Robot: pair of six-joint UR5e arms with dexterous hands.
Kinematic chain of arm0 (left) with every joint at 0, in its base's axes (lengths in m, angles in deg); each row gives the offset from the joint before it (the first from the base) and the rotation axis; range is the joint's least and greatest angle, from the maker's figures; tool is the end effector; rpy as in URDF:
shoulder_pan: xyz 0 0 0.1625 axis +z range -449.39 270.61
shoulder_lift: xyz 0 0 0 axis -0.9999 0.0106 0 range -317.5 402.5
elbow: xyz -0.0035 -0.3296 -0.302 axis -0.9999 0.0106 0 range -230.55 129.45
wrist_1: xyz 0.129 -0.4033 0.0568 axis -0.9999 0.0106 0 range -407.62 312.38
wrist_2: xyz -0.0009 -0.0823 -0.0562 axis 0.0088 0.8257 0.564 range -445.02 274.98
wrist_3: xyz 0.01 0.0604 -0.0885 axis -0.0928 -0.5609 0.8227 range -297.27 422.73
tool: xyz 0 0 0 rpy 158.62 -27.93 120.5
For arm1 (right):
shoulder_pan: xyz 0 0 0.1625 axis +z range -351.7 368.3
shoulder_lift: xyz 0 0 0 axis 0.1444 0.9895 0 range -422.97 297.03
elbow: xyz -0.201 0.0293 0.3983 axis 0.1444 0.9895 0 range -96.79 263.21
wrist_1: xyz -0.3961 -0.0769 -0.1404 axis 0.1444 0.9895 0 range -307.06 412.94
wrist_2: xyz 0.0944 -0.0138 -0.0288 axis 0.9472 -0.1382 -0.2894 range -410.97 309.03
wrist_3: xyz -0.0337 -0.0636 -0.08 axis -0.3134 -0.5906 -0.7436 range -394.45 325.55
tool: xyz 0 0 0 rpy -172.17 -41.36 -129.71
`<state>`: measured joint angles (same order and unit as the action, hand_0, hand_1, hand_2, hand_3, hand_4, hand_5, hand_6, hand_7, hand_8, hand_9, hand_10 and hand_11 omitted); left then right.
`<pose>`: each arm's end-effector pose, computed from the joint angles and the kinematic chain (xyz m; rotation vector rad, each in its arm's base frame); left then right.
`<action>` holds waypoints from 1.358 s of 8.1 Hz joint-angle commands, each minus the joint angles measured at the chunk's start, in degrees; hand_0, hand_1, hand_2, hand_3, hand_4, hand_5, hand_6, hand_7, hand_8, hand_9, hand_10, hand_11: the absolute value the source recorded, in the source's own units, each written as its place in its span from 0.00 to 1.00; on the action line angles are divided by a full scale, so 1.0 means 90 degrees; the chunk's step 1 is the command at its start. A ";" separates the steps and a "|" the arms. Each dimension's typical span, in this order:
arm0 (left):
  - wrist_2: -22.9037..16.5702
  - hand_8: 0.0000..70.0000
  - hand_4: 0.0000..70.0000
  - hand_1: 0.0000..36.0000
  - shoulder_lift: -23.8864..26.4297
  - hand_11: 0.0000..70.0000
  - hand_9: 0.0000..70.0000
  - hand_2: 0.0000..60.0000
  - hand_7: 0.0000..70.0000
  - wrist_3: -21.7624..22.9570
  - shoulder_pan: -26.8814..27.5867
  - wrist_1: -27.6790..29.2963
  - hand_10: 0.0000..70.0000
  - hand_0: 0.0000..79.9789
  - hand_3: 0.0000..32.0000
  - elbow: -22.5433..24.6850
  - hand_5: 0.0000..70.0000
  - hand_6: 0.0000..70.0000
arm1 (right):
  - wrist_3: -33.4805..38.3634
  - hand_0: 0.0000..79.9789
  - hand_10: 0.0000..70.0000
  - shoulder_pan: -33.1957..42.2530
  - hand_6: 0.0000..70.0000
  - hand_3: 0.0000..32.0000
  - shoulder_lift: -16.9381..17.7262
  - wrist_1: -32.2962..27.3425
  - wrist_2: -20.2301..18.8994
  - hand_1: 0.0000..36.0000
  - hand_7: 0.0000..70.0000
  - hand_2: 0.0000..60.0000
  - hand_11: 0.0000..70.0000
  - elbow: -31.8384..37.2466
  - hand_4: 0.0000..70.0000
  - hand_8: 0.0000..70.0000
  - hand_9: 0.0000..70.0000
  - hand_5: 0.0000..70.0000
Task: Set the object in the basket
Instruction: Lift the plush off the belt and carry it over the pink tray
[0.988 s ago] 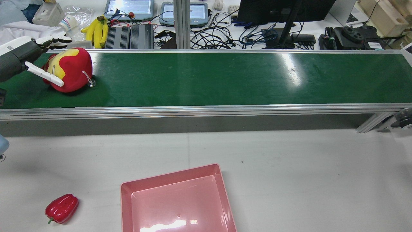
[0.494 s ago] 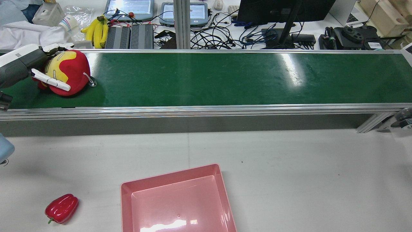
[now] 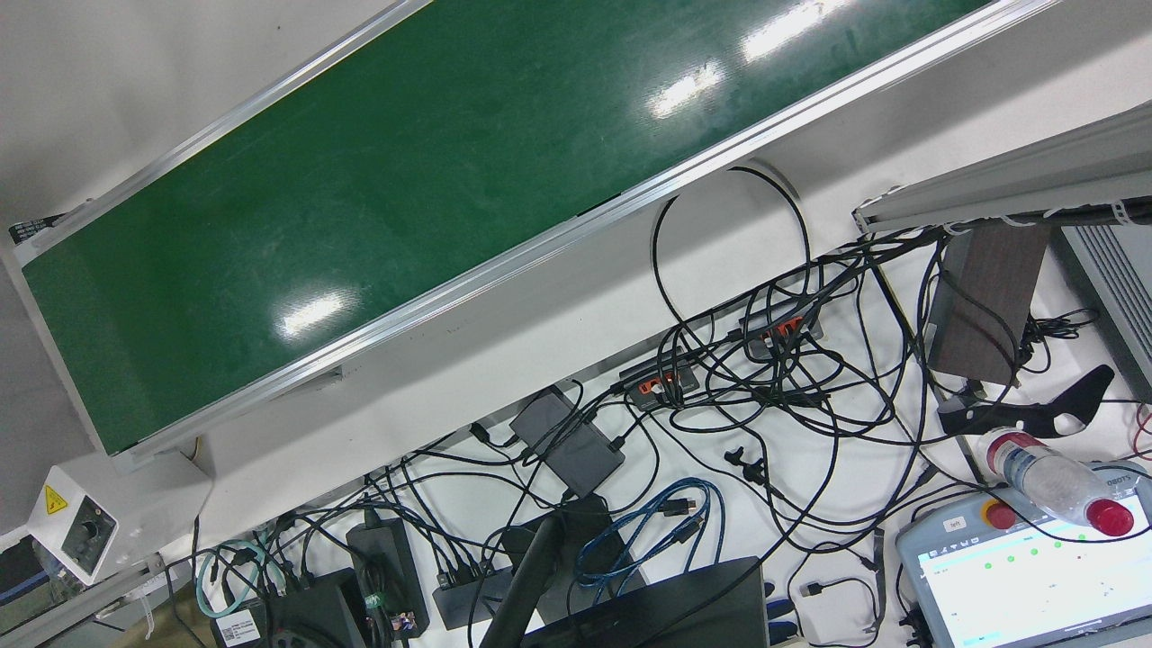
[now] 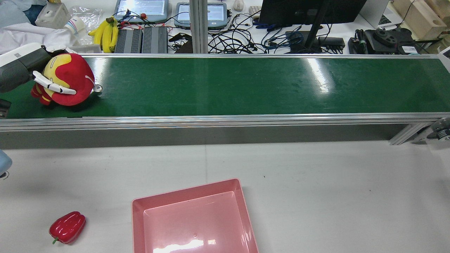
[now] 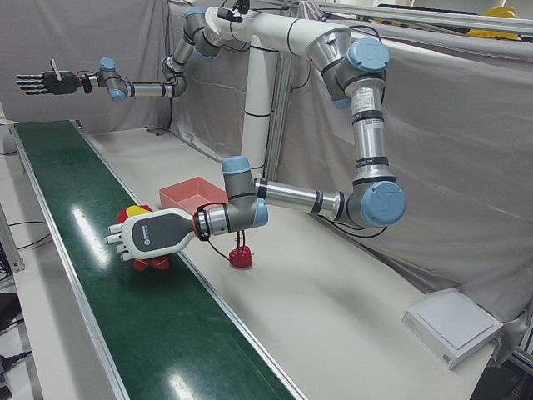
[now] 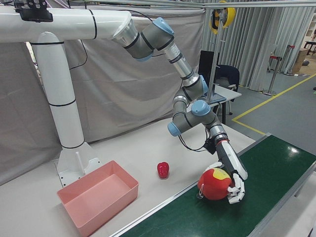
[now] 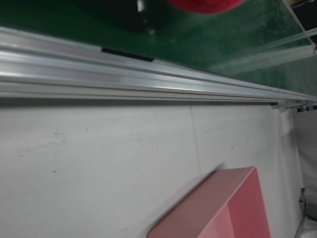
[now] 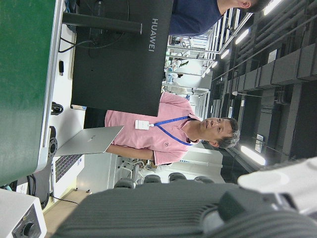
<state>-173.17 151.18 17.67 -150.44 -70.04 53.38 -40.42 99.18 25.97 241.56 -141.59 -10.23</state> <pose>0.1750 -0.5987 0.4463 0.3010 1.9389 -1.3296 0.1400 -0.5110 0.6849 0.1128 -2.0891 2.2455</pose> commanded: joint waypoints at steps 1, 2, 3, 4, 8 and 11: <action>-0.0175 0.56 0.43 0.78 -0.0073 0.72 0.81 1.00 0.62 0.0825 0.0073 -0.0097 0.50 0.61 0.00 0.0882 1.00 0.28 | 0.0000 0.00 0.00 0.0000 0.00 0.00 0.0000 0.0000 0.0000 0.00 0.00 0.00 0.00 0.0001 0.00 0.00 0.00 0.00; -0.0496 0.56 0.44 0.80 -0.0064 0.72 0.81 1.00 0.62 0.0846 0.0084 -0.0116 0.50 0.61 0.00 0.0903 1.00 0.28 | 0.0000 0.00 0.00 0.0000 0.00 0.00 0.0000 0.0000 0.0000 0.00 0.00 0.00 0.00 0.0001 0.00 0.00 0.00 0.00; -0.0818 0.56 0.43 0.81 -0.0064 0.72 0.81 1.00 0.62 0.0846 0.0171 -0.0155 0.50 0.63 0.00 0.1010 1.00 0.28 | 0.0000 0.00 0.00 -0.0010 0.00 0.00 0.0000 0.0000 0.0000 0.00 0.00 0.00 0.00 0.0001 0.00 0.00 0.00 0.00; -0.0966 0.56 0.42 0.81 -0.0073 0.73 0.81 1.00 0.61 0.0846 0.0645 -0.0513 0.50 0.63 0.00 0.1523 1.00 0.28 | 0.0000 0.00 0.00 -0.0010 0.00 0.00 0.0000 0.0000 0.0000 0.00 0.00 0.00 0.00 0.0001 0.00 0.00 0.00 0.00; -0.0687 0.58 0.46 0.84 -0.0054 0.74 0.83 1.00 0.62 0.0778 0.2745 -0.1122 0.50 0.70 0.00 0.2134 1.00 0.31 | 0.0000 0.00 0.00 0.0000 0.00 0.00 0.0000 0.0000 0.0000 0.00 0.00 0.00 0.00 0.0001 0.00 0.00 0.00 0.00; 0.0086 0.56 0.47 0.85 0.0384 0.66 0.80 1.00 0.61 0.0611 0.4153 -0.1297 0.45 0.69 0.00 0.2144 1.00 0.29 | 0.0000 0.00 0.00 0.0000 0.00 0.00 0.0000 0.0000 0.0000 0.00 0.00 0.00 0.00 0.0001 0.00 0.00 0.00 0.00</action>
<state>-175.89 151.75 23.69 -120.38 -80.64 72.58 -40.42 99.18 25.97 241.56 -141.59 -10.22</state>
